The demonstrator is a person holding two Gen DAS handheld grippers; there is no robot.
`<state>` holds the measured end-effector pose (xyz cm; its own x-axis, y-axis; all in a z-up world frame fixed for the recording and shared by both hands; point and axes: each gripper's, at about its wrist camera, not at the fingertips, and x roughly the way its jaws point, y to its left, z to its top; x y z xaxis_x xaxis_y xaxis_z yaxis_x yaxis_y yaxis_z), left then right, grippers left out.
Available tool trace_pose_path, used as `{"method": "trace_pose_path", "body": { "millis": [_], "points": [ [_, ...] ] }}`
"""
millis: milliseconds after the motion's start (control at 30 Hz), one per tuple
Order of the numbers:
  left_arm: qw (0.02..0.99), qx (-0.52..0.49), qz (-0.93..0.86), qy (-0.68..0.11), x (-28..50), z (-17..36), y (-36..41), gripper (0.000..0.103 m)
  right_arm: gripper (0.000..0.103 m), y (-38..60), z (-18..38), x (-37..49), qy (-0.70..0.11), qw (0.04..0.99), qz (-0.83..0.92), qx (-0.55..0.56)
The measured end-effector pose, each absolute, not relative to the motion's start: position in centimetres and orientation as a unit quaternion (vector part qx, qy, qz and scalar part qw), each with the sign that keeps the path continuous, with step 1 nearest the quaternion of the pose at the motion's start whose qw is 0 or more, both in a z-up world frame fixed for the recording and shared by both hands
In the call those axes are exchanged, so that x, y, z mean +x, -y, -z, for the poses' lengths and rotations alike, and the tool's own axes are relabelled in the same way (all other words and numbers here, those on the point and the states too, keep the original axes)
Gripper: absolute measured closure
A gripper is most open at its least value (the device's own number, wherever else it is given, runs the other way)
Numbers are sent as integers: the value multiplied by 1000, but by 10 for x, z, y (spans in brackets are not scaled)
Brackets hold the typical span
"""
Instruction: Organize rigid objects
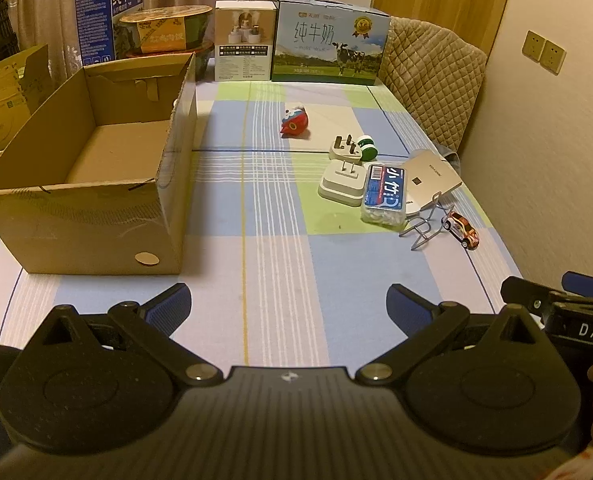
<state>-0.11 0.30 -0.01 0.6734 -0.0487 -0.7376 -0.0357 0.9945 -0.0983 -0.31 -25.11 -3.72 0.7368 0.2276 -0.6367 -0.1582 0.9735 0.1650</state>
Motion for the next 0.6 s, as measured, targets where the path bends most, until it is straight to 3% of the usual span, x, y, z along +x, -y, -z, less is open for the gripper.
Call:
{"method": "trace_pose_path", "body": {
  "millis": [600],
  "points": [
    [913,-52,5,-405,-1,3,-2,1,2,252,37,-4,-349,930,-104,50]
  ]
}}
